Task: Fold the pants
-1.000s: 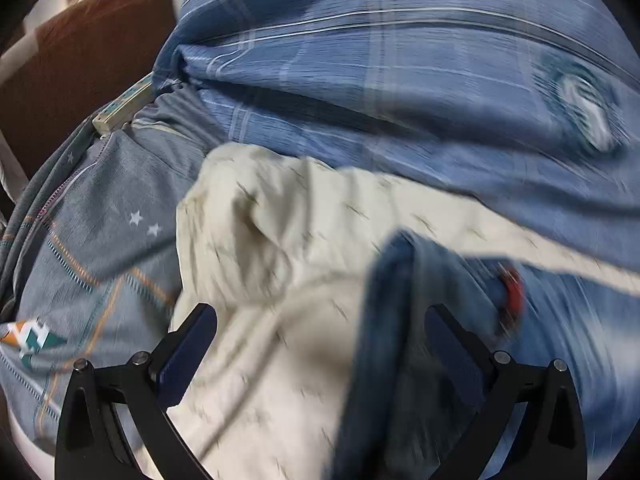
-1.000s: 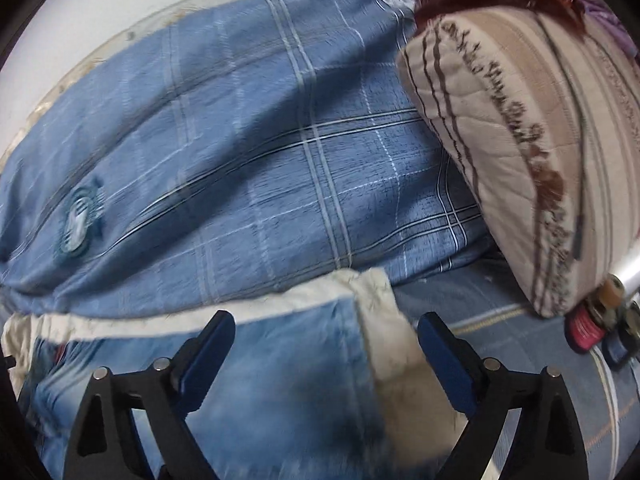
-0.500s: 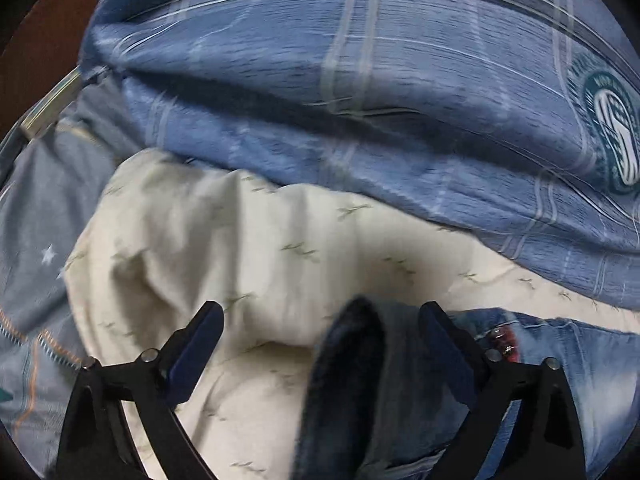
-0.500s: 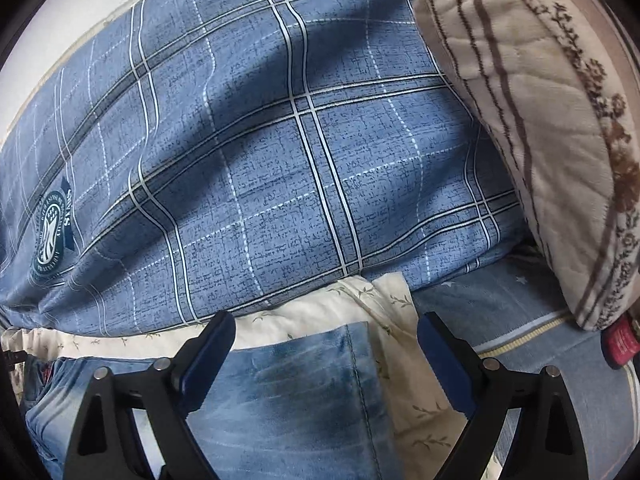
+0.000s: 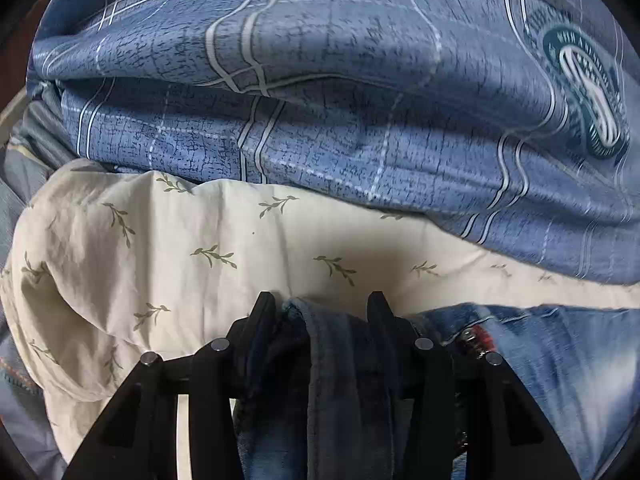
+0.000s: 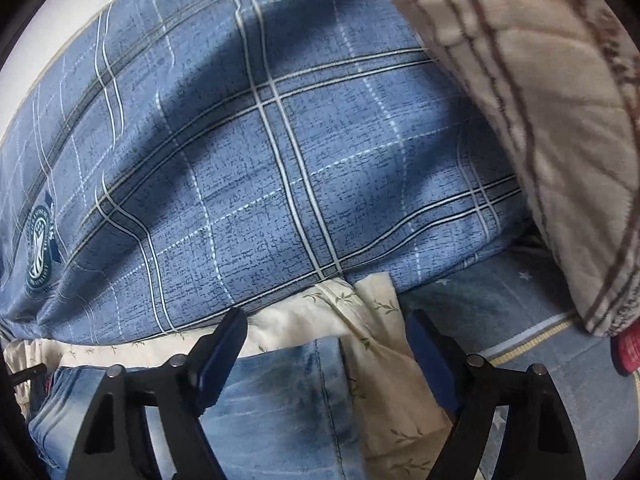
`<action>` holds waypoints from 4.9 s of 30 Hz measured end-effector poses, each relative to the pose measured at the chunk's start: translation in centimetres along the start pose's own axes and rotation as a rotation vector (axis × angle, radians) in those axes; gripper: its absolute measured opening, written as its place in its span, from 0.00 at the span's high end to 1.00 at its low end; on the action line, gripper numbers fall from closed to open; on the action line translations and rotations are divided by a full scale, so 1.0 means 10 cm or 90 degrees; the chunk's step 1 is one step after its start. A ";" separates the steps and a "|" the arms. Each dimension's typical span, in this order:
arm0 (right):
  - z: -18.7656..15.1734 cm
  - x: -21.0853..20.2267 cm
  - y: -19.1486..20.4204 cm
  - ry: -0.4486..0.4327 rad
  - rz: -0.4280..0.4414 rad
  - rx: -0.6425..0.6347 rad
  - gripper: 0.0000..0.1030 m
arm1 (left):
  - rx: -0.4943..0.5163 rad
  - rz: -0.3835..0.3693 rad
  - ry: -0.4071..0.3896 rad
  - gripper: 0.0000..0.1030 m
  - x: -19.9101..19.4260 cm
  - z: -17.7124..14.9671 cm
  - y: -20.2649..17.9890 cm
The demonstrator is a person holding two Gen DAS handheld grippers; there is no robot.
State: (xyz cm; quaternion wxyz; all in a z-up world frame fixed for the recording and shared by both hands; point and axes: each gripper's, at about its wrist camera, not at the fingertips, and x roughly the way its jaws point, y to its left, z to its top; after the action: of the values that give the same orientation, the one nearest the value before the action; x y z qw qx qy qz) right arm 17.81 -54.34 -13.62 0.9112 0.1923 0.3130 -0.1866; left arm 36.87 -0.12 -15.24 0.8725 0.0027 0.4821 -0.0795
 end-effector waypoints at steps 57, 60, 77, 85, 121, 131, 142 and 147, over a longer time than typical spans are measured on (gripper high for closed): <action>-1.71 -2.22 -1.51 0.015 0.092 0.271 0.79 | -0.018 -0.099 -0.116 0.95 -2.44 -2.79 0.73; -1.67 -2.25 -1.44 -0.010 0.118 0.263 0.37 | 0.034 -0.096 -0.166 0.95 -2.62 -2.70 0.47; -1.48 -1.16 -0.40 0.121 0.016 -0.013 0.93 | 0.118 0.025 -0.130 0.95 -1.88 -2.49 -0.10; -1.20 -1.29 -0.46 -0.004 -0.030 0.012 0.94 | 0.135 0.085 -0.183 0.71 -1.86 -2.47 -0.23; -1.58 -1.31 0.28 0.157 0.084 -0.145 0.83 | 0.120 -0.032 -0.186 0.58 -2.19 -2.53 -0.11; -1.58 -1.15 1.85 0.151 0.297 -0.258 0.83 | 0.178 -0.022 -0.089 0.57 -1.87 -2.61 -0.35; -1.93 -0.50 2.79 0.221 0.280 -0.322 0.83 | 0.211 -0.068 -0.072 0.57 -1.86 -2.79 -0.34; -1.90 -0.44 2.84 0.187 0.283 -0.304 0.83 | 0.170 -0.094 -0.075 0.57 -1.89 -2.74 -0.25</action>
State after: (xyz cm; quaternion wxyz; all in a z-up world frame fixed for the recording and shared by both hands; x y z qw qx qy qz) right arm 18.13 -20.19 -18.03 0.8940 0.0624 0.4260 0.1245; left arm 3.57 2.18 -13.79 0.8830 0.0788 0.4139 -0.2070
